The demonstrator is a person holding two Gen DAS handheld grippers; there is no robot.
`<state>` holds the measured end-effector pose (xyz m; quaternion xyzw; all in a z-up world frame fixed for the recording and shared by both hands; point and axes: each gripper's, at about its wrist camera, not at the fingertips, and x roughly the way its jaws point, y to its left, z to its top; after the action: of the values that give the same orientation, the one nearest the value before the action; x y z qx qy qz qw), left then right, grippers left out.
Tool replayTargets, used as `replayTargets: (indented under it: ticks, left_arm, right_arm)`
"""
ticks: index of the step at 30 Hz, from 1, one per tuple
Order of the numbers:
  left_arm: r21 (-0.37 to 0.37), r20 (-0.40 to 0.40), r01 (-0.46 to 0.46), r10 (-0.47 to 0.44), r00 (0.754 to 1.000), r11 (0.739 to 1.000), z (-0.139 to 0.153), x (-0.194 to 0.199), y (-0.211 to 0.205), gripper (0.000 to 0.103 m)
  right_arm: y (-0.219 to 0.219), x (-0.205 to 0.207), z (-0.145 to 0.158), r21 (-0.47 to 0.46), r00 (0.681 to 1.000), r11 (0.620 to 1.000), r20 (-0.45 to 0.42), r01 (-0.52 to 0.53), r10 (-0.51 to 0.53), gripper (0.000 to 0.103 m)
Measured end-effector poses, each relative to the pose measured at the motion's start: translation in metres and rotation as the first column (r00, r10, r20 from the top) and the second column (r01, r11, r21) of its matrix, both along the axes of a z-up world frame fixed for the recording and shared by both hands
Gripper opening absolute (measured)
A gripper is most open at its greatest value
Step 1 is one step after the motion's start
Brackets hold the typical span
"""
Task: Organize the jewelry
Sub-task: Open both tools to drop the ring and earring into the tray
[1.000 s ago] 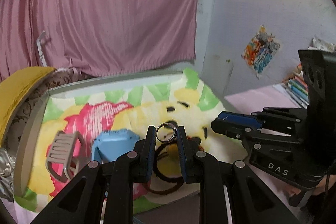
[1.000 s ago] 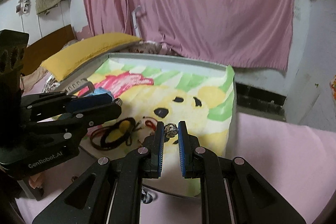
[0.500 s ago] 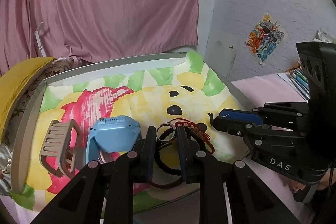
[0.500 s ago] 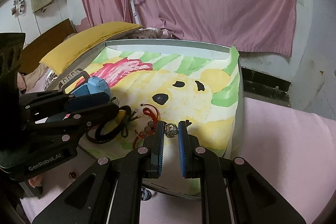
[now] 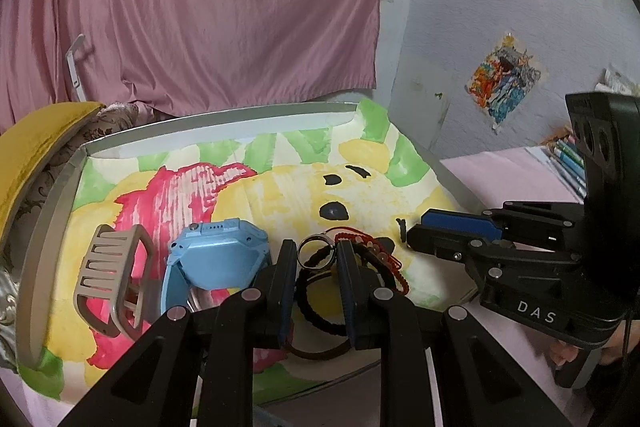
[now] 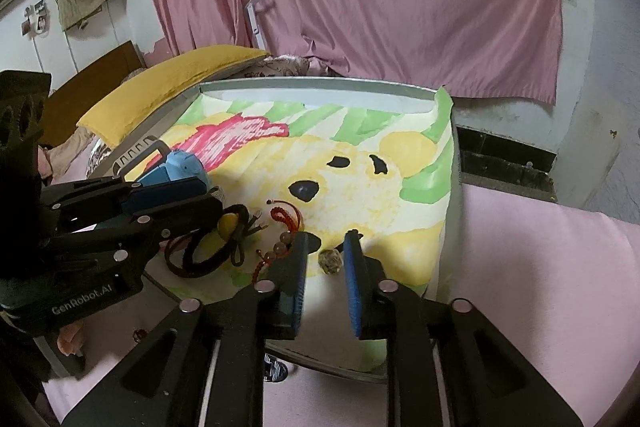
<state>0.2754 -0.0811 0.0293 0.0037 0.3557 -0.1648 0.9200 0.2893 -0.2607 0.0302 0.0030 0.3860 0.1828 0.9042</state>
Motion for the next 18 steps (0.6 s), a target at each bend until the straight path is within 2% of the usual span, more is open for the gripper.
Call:
replayTargets:
  ticks: [5, 8, 11, 14, 16, 18]
  left_arm:
    - [-0.046, 0.010, -0.016, 0.017, 1.000, 0.999, 0.002, -0.001, 0.008, 0.019]
    - [-0.065, 0.034, -0.023, 0.025, 0.999, 0.998, 0.005, -0.003, 0.012, 0.021]
    - [-0.078, 0.080, -0.040, 0.047, 0.996, 0.996, 0.012, -0.010, 0.016, 0.033]
    - [-0.106, 0.115, -0.056, 0.068, 0.991, 0.993, 0.019, -0.017, 0.024, 0.040]
    - [-0.121, 0.142, -0.076, 0.093, 0.985, 0.990, 0.023, -0.022, 0.029, 0.048]
    - [-0.136, 0.175, -0.094, 0.117, 0.978, 0.986, 0.027, -0.028, 0.034, 0.061]
  right_arm:
    - [-0.006, -0.009, 0.009, 0.016, 0.997, 1.000, 0.070, 0.022, -0.023, 0.028]
    - [-0.010, -0.016, 0.018, 0.017, 0.989, 0.998, 0.137, 0.055, -0.056, 0.042]
    - [-0.017, -0.024, 0.026, 0.034, 0.976, 0.996, 0.196, 0.084, -0.089, 0.051]
    - [-0.024, -0.033, 0.033, 0.052, 0.963, 0.993, 0.244, 0.107, -0.116, 0.062]
    - [-0.026, -0.040, 0.038, 0.063, 0.951, 0.991, 0.279, 0.119, -0.132, 0.068]
    - [-0.029, -0.047, 0.042, 0.076, 0.940, 0.989, 0.311, 0.124, -0.142, 0.080]
